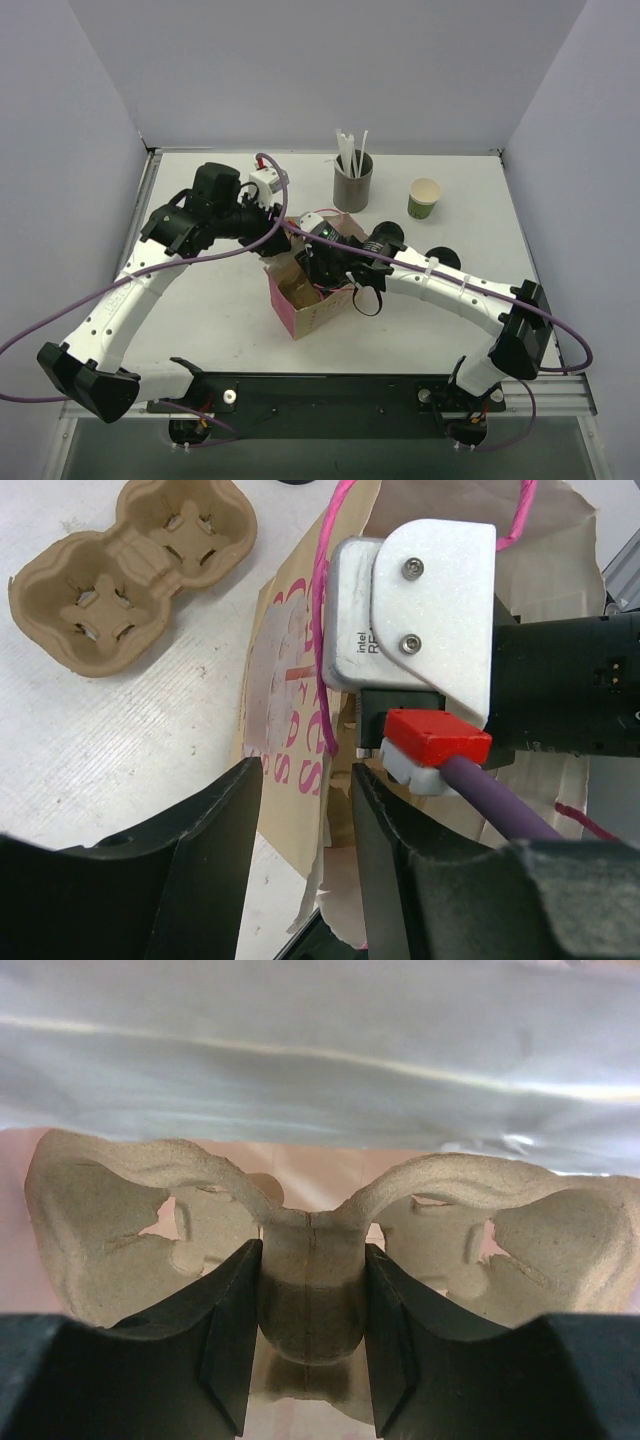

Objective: Pack the takeout coffee

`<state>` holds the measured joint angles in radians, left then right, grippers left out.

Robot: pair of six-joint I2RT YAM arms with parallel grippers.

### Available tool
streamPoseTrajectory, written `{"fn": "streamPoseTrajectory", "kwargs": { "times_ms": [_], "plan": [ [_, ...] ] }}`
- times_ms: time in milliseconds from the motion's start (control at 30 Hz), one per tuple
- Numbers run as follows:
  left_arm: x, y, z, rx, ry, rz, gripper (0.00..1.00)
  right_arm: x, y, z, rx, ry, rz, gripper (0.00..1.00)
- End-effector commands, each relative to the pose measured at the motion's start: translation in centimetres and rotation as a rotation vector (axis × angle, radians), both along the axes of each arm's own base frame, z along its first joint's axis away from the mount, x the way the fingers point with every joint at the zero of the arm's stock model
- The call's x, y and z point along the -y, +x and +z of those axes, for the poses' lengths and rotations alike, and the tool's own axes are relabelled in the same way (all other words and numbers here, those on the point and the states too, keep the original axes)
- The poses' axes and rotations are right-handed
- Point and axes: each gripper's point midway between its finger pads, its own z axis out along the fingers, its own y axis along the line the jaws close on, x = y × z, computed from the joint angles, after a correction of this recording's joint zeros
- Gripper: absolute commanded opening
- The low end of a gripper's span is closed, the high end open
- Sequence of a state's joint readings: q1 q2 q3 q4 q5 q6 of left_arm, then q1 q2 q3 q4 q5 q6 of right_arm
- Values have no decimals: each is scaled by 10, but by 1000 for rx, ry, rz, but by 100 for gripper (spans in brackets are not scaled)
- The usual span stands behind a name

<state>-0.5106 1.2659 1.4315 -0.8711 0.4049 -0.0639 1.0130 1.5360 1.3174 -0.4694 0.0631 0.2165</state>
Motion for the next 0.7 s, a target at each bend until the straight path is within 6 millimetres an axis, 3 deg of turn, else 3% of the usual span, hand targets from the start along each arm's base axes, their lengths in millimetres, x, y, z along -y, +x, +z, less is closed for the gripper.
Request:
{"fn": "streamPoseTrajectory", "kwargs": {
  "times_ms": [0,100,233,267,433,500,667],
  "plan": [
    [4,-10,14,27,-14,-83,51,1,3,5,-13,-8,-19,26],
    [5,-12,7,5,-1,-90,44,1,3,4,-12,-14,-19,26],
    [6,-13,3,16,17,-110,14,2,2,0,-22,-24,-21,26],
    [5,-12,3,21,20,-105,0,2,2,0,-22,-22,-22,26],
    [-1,-4,13,135,32,-29,0,1,-1,-6,-53,-34,-15,26],
    [-2,2,29,208,-19,42,0,1,-2,-8,-65,-35,-17,26],
    [-12,12,17,283,77,137,0,1,-7,-15,-97,-46,-8,26]
  ]
}}
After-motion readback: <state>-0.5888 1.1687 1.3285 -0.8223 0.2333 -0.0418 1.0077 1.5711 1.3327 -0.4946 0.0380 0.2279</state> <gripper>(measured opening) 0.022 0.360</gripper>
